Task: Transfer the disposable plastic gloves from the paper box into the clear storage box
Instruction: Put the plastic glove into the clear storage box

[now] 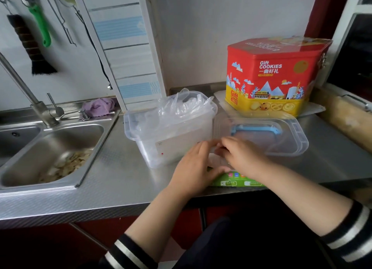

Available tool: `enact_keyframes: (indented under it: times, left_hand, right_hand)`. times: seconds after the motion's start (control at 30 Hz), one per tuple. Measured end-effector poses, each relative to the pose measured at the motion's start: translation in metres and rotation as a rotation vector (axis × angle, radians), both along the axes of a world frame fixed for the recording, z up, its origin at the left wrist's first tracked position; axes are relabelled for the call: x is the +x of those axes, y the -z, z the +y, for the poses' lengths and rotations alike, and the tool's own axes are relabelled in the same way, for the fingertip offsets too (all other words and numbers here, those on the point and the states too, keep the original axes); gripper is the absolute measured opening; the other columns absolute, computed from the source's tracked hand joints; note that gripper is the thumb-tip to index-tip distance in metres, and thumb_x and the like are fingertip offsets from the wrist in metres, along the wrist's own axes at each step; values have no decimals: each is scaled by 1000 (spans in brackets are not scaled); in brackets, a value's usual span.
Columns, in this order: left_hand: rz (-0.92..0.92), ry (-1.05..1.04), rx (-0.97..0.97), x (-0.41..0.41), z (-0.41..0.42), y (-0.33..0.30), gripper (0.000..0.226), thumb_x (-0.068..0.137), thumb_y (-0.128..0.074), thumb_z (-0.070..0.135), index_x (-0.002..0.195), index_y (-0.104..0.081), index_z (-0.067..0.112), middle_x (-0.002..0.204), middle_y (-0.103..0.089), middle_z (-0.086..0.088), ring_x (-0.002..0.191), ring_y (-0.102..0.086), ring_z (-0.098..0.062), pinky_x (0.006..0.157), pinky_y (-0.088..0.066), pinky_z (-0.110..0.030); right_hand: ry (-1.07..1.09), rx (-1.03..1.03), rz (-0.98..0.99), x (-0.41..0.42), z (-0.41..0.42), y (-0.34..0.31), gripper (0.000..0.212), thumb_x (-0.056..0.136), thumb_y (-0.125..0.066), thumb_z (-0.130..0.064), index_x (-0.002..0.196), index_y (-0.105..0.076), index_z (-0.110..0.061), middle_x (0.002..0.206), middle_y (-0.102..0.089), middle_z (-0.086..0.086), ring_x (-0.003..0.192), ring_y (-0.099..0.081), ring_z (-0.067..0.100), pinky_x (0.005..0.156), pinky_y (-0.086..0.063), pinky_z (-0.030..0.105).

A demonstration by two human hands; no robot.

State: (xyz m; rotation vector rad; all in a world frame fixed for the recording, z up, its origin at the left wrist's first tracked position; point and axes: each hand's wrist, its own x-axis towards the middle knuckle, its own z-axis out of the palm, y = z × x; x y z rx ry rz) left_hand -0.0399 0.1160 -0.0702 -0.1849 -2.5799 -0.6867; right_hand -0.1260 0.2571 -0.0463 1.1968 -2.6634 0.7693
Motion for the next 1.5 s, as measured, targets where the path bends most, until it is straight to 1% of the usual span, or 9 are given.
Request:
enact_keyframes:
  times: [0.23,0.3,0.4,0.63,0.73,0.97,1.13,1.3,1.5]
  left_hand:
    - [-183,-92,55,-6,3,6,82,74,-75,53,140,-36,24,123,-59,4,113,-53,-15,90,-43,-33]
    - [-191,-104,65,-6,3,8,75,73,-76,52,133,-41,22,120,-60,7,112,-53,-15,88,-43,-33]
    - [-195,-97,110,-4,2,11,63,73,-76,54,118,-44,25,119,-61,15,112,-53,-10,91,-44,-34]
    - [-57,-31,336,3,-3,-6,59,80,-47,66,130,-42,35,121,-62,19,111,-56,5,95,-46,-28]
    - [36,86,637,8,-5,-31,48,86,-42,59,126,-46,33,117,-67,12,109,-59,1,94,-47,-22]
    - [64,167,1232,-13,-50,-138,91,71,-19,80,121,-56,12,100,-68,-1,95,-63,-18,90,-48,-33]
    - [-97,303,1262,-16,-86,-173,91,74,-26,78,119,-58,5,101,-65,-8,95,-60,-24,95,-45,-37]
    - [-74,294,1189,-14,-93,-173,69,79,-43,60,126,-53,10,114,-70,-9,108,-66,-24,93,-52,-36]
    - [-34,144,1207,-14,-95,-170,49,81,-66,30,123,-57,6,107,-72,-10,96,-68,-24,82,-58,-32]
  right_hand:
    - [61,-351,-359,-7,4,-20,18,97,-54,-22,80,-59,-20,75,-62,-3,71,-54,13,68,-42,29]
    - [83,-598,-462,-11,8,-44,19,97,-54,-20,81,-61,-22,75,-64,-5,74,-59,11,73,-47,28]
    - [32,-916,-577,-16,15,-80,22,96,-55,-14,76,-64,-13,61,-64,-9,60,-58,4,62,-51,19]
    - [-83,-1126,-608,-28,4,-130,19,93,-58,-15,76,-64,-12,60,-61,-3,59,-59,7,65,-53,26]
    - [-135,-1162,-486,-29,-10,-149,19,94,-60,-12,75,-65,-12,62,-62,-2,60,-59,9,65,-51,30]
    - [-376,-790,209,-13,-44,-166,7,93,-60,-24,88,-64,-21,79,-65,-18,78,-59,-2,75,-48,18]
    - [-463,-439,593,-13,-57,-147,25,92,-57,-25,91,-70,-5,87,-69,8,78,-64,26,67,-51,41]
    - [-380,-392,789,-19,-61,-134,22,92,-59,-23,84,-71,-5,83,-70,5,77,-64,27,64,-53,39]
    - [-255,-397,976,-29,-65,-123,17,90,-66,-19,80,-71,-6,85,-72,7,81,-66,27,70,-52,37]
